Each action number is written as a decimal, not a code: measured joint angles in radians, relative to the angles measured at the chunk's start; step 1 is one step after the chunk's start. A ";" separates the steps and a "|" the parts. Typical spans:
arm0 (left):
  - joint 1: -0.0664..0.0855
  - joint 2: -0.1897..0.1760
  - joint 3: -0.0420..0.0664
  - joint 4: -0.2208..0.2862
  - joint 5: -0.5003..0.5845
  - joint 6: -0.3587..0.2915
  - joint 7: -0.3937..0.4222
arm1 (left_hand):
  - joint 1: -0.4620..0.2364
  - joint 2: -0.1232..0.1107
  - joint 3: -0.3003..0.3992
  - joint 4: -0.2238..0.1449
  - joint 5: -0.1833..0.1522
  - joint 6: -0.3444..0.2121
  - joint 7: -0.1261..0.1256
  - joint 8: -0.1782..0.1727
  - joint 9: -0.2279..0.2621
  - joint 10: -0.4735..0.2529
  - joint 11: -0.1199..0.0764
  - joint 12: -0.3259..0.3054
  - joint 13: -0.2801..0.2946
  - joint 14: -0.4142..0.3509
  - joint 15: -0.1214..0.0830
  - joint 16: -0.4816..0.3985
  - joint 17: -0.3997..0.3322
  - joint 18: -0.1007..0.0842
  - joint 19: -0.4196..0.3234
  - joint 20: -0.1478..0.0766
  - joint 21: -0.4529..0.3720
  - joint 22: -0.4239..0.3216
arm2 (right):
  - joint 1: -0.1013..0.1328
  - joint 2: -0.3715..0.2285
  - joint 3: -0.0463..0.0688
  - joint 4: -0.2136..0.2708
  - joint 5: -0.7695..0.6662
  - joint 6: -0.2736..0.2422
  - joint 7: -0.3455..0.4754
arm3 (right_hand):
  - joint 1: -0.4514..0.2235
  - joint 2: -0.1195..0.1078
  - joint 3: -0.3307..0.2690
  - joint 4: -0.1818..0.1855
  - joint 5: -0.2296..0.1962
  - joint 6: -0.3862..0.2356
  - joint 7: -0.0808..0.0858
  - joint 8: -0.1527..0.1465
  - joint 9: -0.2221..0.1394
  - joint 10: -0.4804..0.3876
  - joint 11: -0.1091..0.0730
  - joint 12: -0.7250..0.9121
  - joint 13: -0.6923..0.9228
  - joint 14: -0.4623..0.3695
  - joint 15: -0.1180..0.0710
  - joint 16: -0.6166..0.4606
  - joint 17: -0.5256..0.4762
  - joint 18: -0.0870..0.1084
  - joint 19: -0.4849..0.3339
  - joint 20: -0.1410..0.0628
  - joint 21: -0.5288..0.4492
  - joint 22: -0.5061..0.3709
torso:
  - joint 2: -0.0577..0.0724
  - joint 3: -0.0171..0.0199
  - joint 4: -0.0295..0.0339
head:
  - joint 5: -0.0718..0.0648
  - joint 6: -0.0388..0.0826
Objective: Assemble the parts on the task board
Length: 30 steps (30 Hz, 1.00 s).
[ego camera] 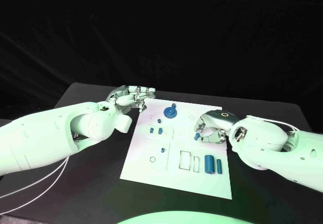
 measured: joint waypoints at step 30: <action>0.000 0.000 0.000 -0.001 0.000 0.004 -0.003 | 0.000 0.000 0.000 0.000 0.000 0.000 0.000 0.000 0.000 0.000 0.000 0.000 0.000 0.000 0.000 0.000 0.000 0.000 0.000 0.000 0.000 0.000 | -0.015 0.036 0.002 -0.035 0.001 -0.004 0.000 | 0.021 0.021 0.083 0.001 -0.009 0.084 0.008 0.012 0.008 0.107 -0.025 0.009 -0.002 0.000 -0.015 0.019 0.000 0.000 0.023 -0.016 0.058 0.000 | 0.000 -0.0005 -0.0001 | 0.010 -0.015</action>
